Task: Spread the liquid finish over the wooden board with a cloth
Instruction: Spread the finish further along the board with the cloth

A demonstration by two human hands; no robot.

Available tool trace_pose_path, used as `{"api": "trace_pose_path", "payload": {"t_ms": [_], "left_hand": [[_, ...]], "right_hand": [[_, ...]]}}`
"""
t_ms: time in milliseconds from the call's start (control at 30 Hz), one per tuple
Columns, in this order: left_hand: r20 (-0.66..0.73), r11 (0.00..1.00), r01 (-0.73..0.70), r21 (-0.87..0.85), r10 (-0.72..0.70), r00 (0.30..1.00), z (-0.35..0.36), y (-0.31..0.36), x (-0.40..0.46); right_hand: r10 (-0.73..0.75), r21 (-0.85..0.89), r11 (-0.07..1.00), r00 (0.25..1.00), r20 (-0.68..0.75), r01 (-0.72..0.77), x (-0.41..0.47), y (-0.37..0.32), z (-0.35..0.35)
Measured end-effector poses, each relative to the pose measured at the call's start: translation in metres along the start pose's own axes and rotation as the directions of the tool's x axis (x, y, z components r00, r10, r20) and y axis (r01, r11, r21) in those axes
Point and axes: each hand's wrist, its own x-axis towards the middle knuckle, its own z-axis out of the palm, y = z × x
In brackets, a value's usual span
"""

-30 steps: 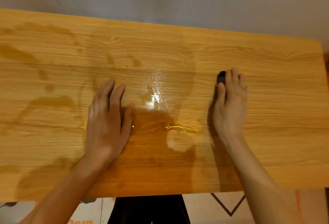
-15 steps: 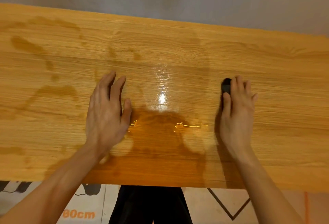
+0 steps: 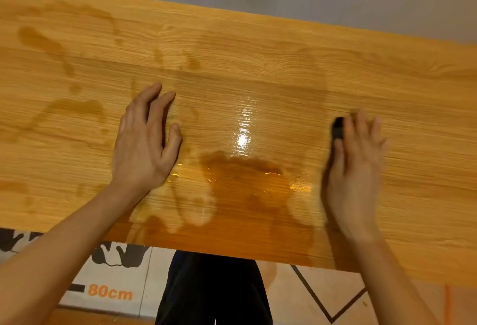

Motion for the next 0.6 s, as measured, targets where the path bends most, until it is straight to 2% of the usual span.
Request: {"api": "trace_pose_path", "payload": {"t_ms": [67,133,233,300,367,433,500,567,600], "left_hand": [[-0.005,1.000,0.008,-0.002,-0.008,1.000,0.000,0.000,0.000],[-0.006,1.000,0.003,-0.004,-0.003,1.000,-0.001,0.001,-0.001],[0.001,1.000,-0.013,-0.004,0.013,1.000,-0.002,0.001,0.000],[-0.001,1.000,-0.011,0.002,0.011,1.000,-0.002,0.001,-0.001],[-0.005,1.000,-0.012,0.004,0.012,1.000,-0.002,0.001,-0.001],[-0.011,1.000,-0.018,-0.009,0.018,1.000,-0.001,0.000,-0.002],[-0.014,0.999,-0.019,-0.026,0.018,1.000,0.000,-0.002,-0.001],[-0.010,0.999,-0.025,-0.046,0.025,1.000,0.000,-0.004,-0.002],[-0.001,0.997,-0.028,-0.065,0.028,1.000,0.000,-0.005,-0.002]], "right_hand": [[0.095,0.042,0.995,0.995,-0.026,-0.094,-0.006,0.003,-0.002],[0.079,0.022,0.997,0.997,-0.025,-0.079,-0.010,-0.031,0.015],[-0.178,-0.078,0.981,0.984,0.028,0.180,-0.027,-0.104,0.054],[-0.281,0.015,0.959,0.947,0.157,0.283,-0.045,-0.138,0.070],[-0.371,0.048,0.928,0.898,0.237,0.370,-0.047,-0.139,0.067],[-0.385,-0.040,0.912,0.884,0.264,0.409,-0.037,-0.108,0.048],[-0.280,-0.067,0.952,0.938,0.203,0.298,-0.029,-0.056,0.021],[-0.038,0.016,0.999,0.998,0.041,0.037,-0.033,-0.008,-0.008],[0.083,0.048,0.995,0.996,-0.010,-0.083,-0.038,0.004,-0.015]]}}
